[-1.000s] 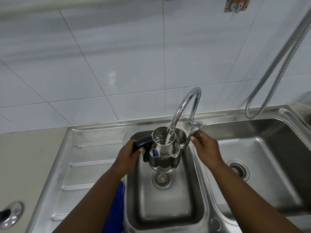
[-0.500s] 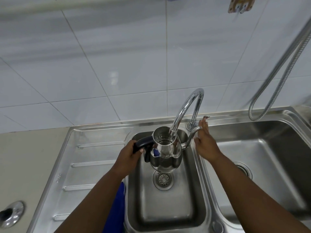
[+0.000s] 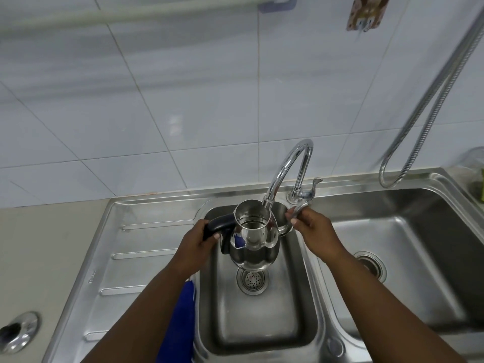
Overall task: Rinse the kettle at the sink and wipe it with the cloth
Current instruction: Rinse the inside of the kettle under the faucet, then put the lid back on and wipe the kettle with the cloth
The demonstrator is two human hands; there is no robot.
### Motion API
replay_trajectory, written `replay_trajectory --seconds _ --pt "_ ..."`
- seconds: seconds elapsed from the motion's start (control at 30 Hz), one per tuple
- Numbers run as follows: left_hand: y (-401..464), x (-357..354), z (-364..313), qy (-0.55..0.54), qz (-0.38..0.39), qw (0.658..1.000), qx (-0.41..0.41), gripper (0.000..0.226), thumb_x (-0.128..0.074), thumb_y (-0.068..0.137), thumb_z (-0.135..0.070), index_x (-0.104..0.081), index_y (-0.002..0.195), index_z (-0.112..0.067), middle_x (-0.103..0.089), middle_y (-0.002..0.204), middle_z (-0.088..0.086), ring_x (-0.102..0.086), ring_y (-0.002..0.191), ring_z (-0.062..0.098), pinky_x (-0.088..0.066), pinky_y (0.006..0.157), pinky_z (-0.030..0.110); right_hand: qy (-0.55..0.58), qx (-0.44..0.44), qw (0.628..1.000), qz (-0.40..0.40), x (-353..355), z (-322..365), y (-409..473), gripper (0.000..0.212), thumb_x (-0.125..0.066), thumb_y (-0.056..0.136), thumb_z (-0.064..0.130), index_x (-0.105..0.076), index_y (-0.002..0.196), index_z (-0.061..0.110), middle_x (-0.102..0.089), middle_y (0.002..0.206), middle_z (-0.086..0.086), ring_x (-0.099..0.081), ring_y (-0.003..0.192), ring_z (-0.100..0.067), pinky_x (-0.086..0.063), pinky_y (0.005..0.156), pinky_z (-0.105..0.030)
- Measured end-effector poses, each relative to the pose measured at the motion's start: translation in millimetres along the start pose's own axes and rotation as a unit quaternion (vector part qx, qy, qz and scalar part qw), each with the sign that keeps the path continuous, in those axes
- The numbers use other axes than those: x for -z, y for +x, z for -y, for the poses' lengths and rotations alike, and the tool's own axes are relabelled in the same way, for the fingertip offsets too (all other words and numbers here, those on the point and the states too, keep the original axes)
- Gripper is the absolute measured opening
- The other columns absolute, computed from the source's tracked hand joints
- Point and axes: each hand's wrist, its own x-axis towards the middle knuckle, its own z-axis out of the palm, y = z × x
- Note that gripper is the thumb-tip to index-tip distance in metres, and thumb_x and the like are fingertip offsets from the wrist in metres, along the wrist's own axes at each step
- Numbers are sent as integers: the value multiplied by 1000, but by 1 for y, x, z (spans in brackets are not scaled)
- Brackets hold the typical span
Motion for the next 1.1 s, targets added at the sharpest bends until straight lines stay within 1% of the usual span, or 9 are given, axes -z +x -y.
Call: replay_trajectory --seconds 0.23,0.37,0.47,0.6,0.7,0.8,0.93,1.0,1.1 --pt "-39 28 4 -30 13 999 -23 11 -56 94 -21 -55 105 -23 -61 84 -5 -56 72 8 -43 66 20 1 17 1000 22 -11 24 -44 36 -65 88 0 -70 88 35 -76 101 3 -70 104 -15 -50 102 -43" --pt "-69 56 12 -40 16 998 -35 9 -56 94 -21 -55 102 -26 -61 83 1 -56 71 14 -47 65 24 -32 37 999 20 -31 44 -74 29 -66 87 2 -70 92 31 -76 98 7 -71 98 -7 -52 93 -25" --pt "-90 81 25 -41 12 999 -28 8 -56 94 -20 -54 100 -25 -61 84 1 -56 74 13 -48 66 22 -47 37 998 25 -53 56 -96 18 -66 88 3 -72 99 17 -75 94 14 -70 93 3 -50 84 -11" --pt "-116 118 50 -25 6 1000 -6 9 -57 94 -20 -54 102 -23 -62 90 2 -58 83 15 -46 72 22 -44 44 997 42 -93 67 -120 18 -68 87 4 -73 99 17 -77 98 9 -71 97 -5 -53 92 -27" --pt "-137 150 70 -32 -4 999 -4 10 -59 93 -16 -55 102 -19 -60 85 -4 -55 75 3 -43 69 21 -67 57 995 56 -129 75 -134 17 -67 88 7 -74 102 14 -76 98 8 -69 94 5 -52 93 -21" --pt "-155 182 91 -35 -14 999 -18 14 -60 92 -10 -56 103 -18 -63 82 -12 -55 73 -5 -42 67 12 -70 52 994 60 -168 82 -146 17 -68 88 8 -73 99 19 -77 96 8 -71 96 -3 -54 92 -27" --pt "-170 221 121 -34 -28 999 0 13 -59 92 -8 -56 100 -17 -60 76 -9 -53 67 -7 -41 62 7 -72 61 993 77 -217 92 -158 25 -68 88 9 -71 95 32 -77 96 8 -72 95 -7 -53 92 -28" --pt "-174 238 135 -41 -30 999 3 15 -58 92 -7 -57 101 -19 -63 79 -14 -54 70 -9 -42 65 8 -85 60 991 84 -239 96 -161 21 -67 89 10 -72 101 28 -76 99 8 -71 95 -6 -52 93 -25" --pt "-176 255 152 -48 -33 998 14 16 -56 93 -4 -56 107 -12 -59 83 -9 -55 66 -13 -43 62 5 -110 62 989 82 -266 98 -165 20 -66 90 12 -72 109 17 -72 101 13 -65 88 15 -47 87 -6"
